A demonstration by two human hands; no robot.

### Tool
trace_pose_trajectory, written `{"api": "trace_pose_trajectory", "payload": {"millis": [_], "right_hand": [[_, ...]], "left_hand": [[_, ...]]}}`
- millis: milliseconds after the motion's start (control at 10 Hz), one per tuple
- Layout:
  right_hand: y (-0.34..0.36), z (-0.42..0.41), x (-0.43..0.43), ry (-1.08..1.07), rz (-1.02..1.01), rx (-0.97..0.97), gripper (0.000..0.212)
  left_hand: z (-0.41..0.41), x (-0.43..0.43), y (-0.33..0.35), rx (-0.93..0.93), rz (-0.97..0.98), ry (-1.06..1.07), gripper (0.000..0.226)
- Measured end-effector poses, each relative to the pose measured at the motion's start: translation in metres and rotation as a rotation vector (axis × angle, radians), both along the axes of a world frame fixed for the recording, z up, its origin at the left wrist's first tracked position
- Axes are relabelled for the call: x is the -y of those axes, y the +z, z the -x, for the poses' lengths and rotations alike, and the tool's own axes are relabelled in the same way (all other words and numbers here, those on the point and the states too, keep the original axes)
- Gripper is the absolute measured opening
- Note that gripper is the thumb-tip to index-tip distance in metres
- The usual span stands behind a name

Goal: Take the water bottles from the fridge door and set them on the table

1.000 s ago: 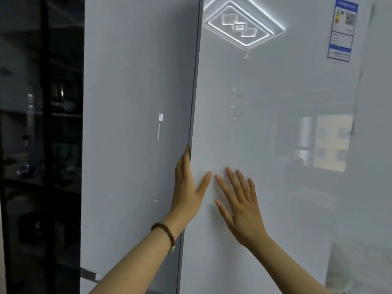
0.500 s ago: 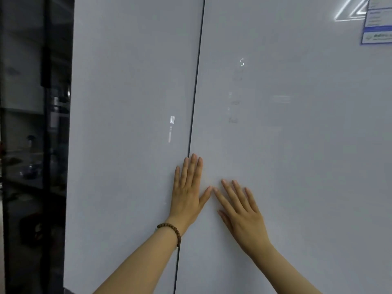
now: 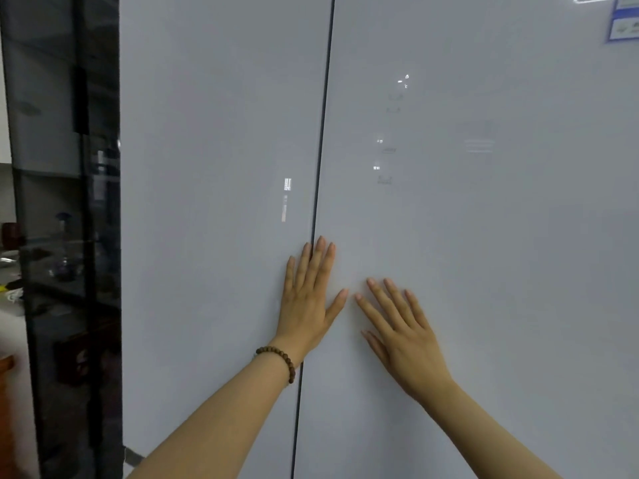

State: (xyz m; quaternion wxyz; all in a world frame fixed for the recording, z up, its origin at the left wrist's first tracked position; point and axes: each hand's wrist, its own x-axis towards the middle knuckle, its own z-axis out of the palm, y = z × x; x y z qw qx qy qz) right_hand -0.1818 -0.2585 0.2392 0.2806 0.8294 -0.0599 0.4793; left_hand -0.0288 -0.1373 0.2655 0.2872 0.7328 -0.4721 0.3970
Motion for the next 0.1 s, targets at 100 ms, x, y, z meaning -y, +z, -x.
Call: {"api": "trace_pose_trajectory", "payload": {"millis": [100], "right_hand": [[0.0177, 0.0199, -0.0323, 0.177, -0.229, -0.070, 0.052]], "left_hand": [[0.0036, -0.0196, 0.0047, -0.050, -0.047, -0.026, 0.066]]}}
